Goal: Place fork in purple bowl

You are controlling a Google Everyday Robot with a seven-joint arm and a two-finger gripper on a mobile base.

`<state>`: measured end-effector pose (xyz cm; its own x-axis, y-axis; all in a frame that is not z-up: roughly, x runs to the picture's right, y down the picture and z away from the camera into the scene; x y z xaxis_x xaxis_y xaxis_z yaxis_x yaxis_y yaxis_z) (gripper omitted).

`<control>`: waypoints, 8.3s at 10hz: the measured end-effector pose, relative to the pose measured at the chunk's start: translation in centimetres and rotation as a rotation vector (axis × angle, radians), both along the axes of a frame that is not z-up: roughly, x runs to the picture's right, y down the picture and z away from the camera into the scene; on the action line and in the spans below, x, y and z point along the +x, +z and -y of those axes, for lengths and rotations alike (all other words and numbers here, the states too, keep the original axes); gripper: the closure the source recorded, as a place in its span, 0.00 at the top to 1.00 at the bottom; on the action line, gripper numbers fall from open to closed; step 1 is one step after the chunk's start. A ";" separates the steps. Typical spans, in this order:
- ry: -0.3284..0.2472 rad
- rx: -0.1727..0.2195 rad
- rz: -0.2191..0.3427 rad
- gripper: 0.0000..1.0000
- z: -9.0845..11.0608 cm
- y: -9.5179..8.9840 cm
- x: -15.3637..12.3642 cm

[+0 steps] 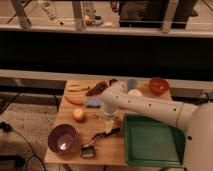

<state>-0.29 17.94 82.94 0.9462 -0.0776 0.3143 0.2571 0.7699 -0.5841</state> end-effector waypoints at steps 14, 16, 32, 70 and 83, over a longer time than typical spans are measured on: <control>0.008 0.023 -0.109 0.80 2.6 3.3 -1.5; 0.052 0.038 -0.170 0.80 2.8 3.7 -1.0; 0.061 -0.037 -0.215 0.77 1.3 5.4 0.3; -0.042 0.116 -0.058 0.00 3.6 -4.2 -2.0; -0.195 0.276 0.166 0.00 4.1 -14.9 -8.8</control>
<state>-9.13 13.80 68.01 0.8434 -0.3545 0.4039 0.4881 0.8197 -0.2999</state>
